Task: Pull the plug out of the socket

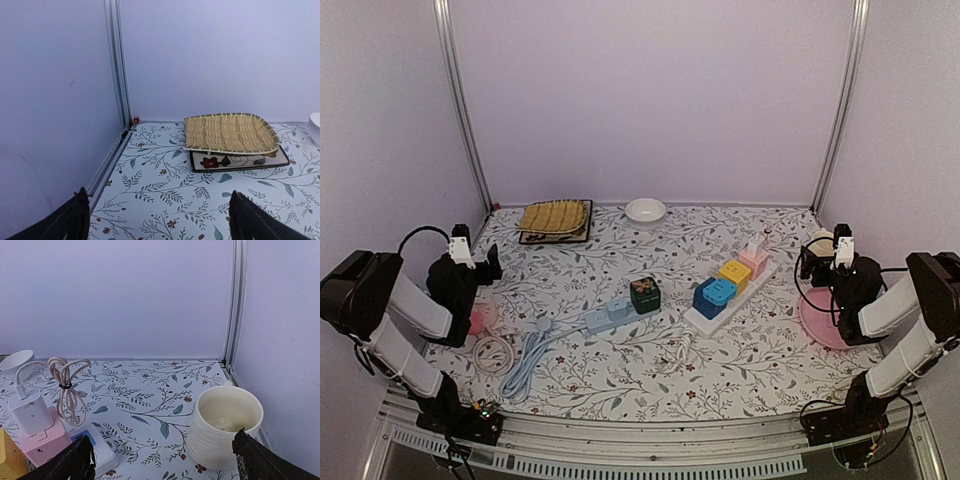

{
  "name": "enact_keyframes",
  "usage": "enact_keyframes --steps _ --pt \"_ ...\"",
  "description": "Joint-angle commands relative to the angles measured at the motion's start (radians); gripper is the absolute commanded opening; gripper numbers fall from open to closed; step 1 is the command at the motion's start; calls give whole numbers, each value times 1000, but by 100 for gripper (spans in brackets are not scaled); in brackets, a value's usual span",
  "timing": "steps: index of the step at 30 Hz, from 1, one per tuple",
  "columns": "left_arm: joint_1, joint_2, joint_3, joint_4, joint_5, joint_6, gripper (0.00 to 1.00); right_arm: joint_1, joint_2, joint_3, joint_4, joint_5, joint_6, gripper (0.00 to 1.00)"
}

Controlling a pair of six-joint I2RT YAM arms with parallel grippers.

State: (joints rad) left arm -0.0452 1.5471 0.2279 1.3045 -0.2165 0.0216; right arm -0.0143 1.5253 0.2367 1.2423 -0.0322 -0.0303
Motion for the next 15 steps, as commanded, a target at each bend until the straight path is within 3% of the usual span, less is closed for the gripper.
enact_keyframes --steps 1,13,15 --pt "10 8 9 24 10 -6 97 -4 7 15 24 -2 5 99" --pt "6 -1 7 27 -15 -3 97 -4 6 13 23 -2 5 99" --pt "-4 -51 27 -42 -39 -2 97 -4 -2 18 20 6 4 99"
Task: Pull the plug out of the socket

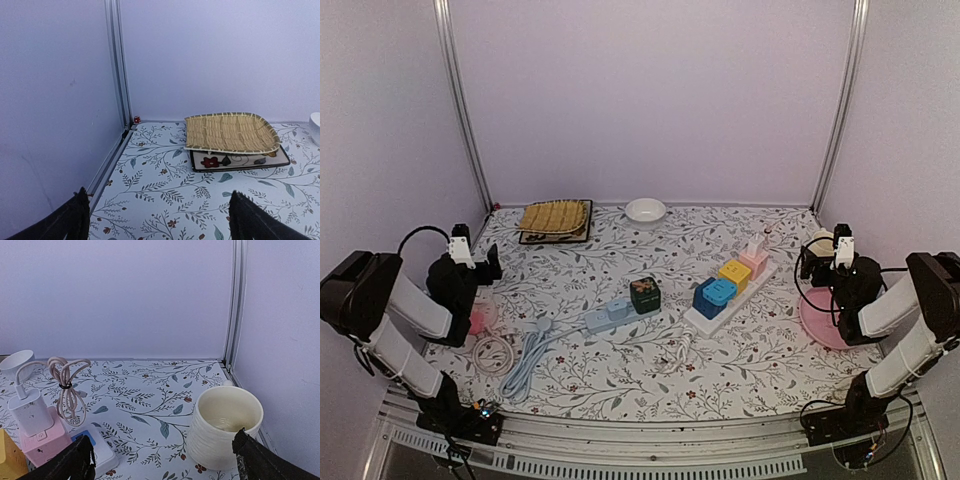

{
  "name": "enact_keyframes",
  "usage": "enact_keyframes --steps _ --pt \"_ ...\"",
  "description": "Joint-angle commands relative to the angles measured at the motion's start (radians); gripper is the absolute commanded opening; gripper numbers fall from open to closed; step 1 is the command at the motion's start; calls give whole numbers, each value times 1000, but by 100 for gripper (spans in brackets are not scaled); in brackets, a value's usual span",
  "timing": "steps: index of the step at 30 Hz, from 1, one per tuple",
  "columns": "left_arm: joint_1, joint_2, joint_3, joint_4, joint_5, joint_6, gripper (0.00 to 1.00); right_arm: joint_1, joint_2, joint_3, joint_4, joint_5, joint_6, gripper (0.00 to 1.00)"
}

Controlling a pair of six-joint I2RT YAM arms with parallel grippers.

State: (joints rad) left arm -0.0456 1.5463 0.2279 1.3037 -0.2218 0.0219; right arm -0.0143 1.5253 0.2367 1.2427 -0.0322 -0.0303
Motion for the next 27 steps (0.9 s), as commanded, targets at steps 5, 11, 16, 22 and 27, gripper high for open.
enact_keyframes --steps 5,11,16,22,27 --pt "-8 -191 194 -444 -54 -31 97 -4 -85 207 -372 4 9 99" --pt "-8 -288 416 -859 -55 -99 97 -3 -210 365 -586 53 104 99" --pt "24 -267 575 -1057 -131 -220 97 -4 -196 661 -1001 272 319 99" --pt "43 -137 787 -1295 -103 -241 97 -4 -97 932 -1270 254 371 99" --pt "66 -133 801 -1301 -51 -286 97 -7 -109 931 -1286 260 403 99"
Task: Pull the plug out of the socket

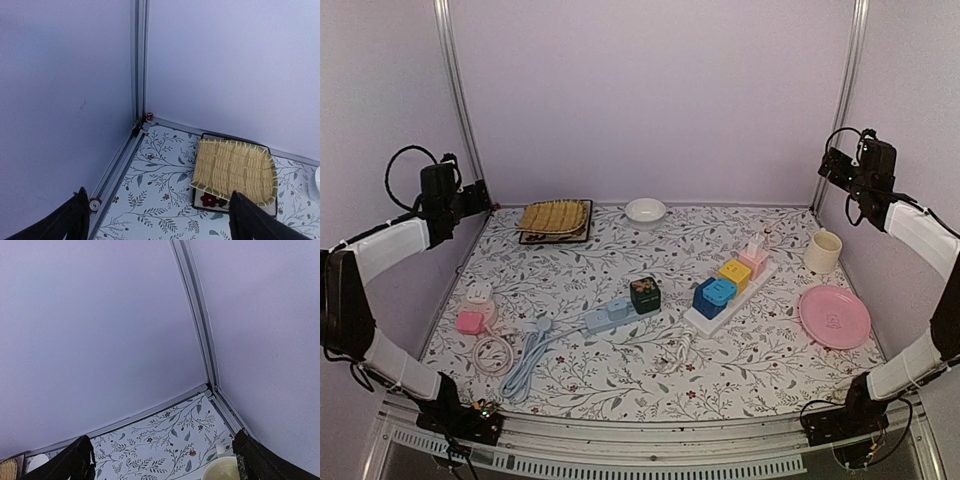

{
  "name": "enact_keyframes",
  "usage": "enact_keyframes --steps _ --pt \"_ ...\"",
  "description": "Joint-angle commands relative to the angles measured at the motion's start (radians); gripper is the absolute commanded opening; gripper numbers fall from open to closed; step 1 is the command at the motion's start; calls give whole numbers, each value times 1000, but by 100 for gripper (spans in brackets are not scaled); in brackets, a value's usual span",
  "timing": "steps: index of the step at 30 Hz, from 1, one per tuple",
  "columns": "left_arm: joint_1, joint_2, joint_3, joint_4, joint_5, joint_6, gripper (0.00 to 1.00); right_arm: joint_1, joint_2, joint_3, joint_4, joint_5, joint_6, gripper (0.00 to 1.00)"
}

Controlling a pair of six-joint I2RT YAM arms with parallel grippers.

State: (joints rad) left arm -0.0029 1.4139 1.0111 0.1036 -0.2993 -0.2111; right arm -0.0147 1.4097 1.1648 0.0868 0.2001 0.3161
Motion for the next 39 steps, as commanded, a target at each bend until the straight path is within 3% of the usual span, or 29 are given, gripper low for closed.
enact_keyframes --steps 1,5,9,15,22,32,39 --pt "28 1 27 -111 35 -57 97 -6 1 -3 -129 26 61 99" --pt "29 13 72 -173 68 -39 97 -7 -24 -19 -131 -2 70 99" --pt "2 3 78 -183 188 -24 97 -4 -9 9 -186 -194 -5 99" --pt "-163 23 109 -214 188 -11 97 131 5 -14 -295 -152 -68 99" --pt "-331 64 148 -225 193 -43 97 230 -34 -121 -296 -331 -124 98" --pt "-454 124 206 -247 192 -74 97 231 106 -57 -376 -558 -249 93" --pt "-477 120 209 -252 184 -81 97 212 177 -7 -422 -554 -294 84"
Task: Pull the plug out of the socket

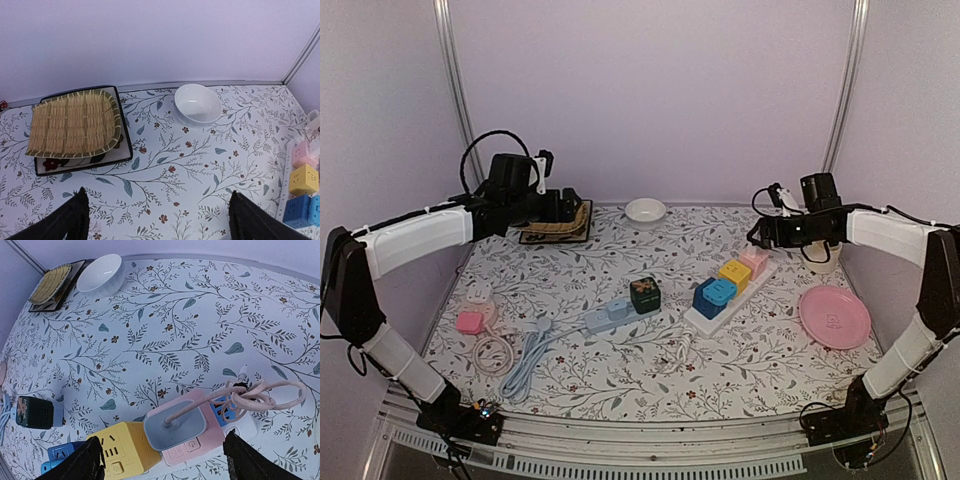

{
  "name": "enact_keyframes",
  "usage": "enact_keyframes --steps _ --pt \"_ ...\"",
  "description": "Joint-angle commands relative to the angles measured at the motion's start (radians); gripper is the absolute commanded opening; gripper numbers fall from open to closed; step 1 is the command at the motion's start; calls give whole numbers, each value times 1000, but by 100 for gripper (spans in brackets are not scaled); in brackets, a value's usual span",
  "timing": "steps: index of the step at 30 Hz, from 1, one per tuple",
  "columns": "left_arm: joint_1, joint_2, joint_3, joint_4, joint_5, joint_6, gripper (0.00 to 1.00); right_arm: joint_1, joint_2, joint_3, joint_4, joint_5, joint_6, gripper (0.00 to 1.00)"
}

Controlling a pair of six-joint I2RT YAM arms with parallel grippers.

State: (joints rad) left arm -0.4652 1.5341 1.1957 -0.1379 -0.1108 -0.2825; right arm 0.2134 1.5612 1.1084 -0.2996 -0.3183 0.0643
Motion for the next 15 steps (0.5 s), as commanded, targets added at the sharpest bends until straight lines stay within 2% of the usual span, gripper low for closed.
enact_keyframes --steps 1,4,15 --pt "-15 0 24 -10 -4 -9 97 -17 38 60 -35 -40 -44 81" --pt "-17 4 28 -10 3 -4 97 -13 93 93 -53 -72 -53 74" --pt "-36 25 47 -18 48 -16 97 8 151 143 -83 30 -144 67"
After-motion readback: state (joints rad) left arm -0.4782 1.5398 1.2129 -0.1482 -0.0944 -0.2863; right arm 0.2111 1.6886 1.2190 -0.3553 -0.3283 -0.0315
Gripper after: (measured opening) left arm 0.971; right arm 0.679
